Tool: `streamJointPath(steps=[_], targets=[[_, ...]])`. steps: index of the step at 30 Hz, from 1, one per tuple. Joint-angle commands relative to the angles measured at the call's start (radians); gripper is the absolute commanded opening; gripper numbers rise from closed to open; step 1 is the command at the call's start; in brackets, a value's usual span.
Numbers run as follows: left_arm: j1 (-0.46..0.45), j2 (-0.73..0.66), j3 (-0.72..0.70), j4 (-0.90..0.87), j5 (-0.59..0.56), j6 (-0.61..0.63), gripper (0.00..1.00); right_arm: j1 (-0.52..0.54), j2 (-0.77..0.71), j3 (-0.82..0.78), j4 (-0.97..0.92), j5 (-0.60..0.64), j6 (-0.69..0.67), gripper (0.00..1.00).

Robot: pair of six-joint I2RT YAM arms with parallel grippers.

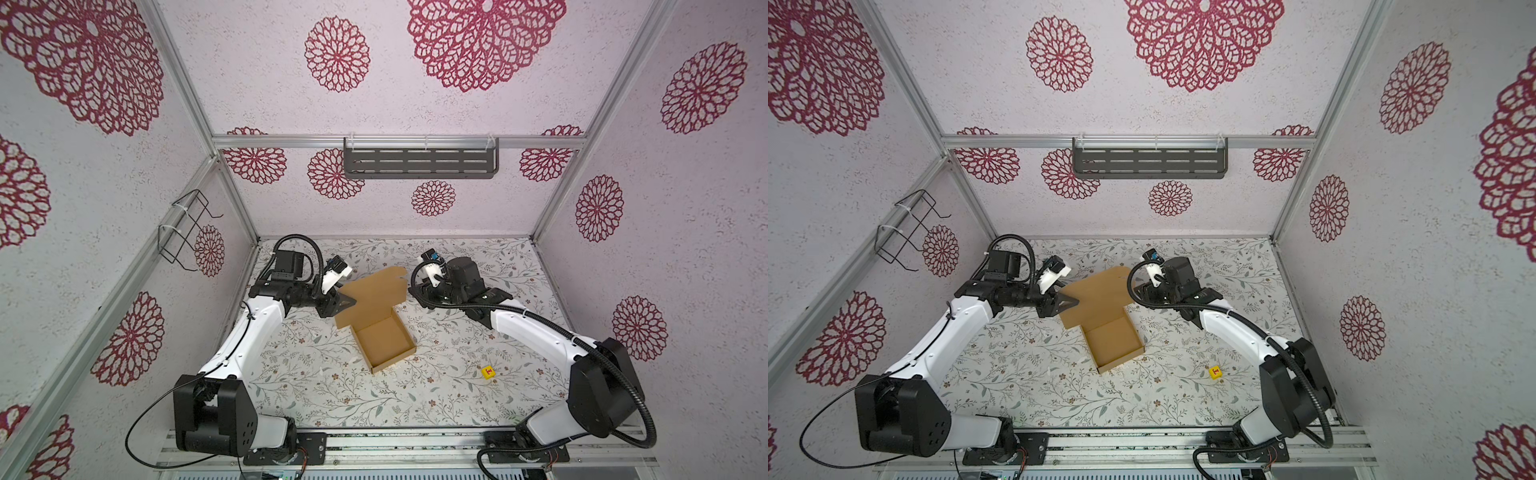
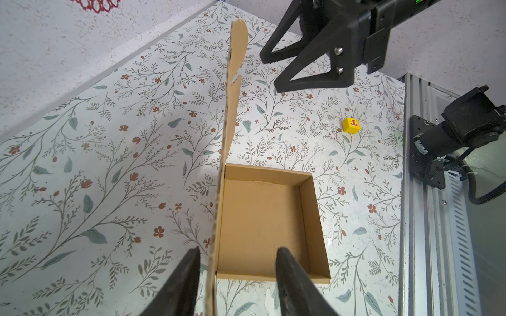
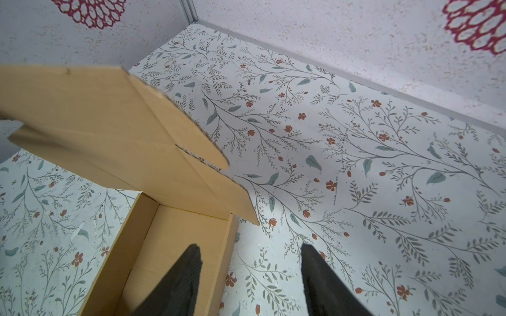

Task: Assemble paper box
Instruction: Fold the bottom flaps of a flat cardboard box at the center of the table.

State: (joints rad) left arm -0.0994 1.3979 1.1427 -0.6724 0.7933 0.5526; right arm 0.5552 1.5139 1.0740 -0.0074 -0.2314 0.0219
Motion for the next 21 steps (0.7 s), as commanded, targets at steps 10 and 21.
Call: streamJointPath(steps=[10,21], targets=[[0.031,-0.025,-0.031,0.031,0.041,-0.002,0.56,-0.059,0.105,0.027,0.225,-0.301,-0.116,0.59],[0.050,-0.025,-0.032,0.031,0.046,0.000,0.59,-0.073,0.187,0.092,0.239,-0.399,-0.145,0.38]])
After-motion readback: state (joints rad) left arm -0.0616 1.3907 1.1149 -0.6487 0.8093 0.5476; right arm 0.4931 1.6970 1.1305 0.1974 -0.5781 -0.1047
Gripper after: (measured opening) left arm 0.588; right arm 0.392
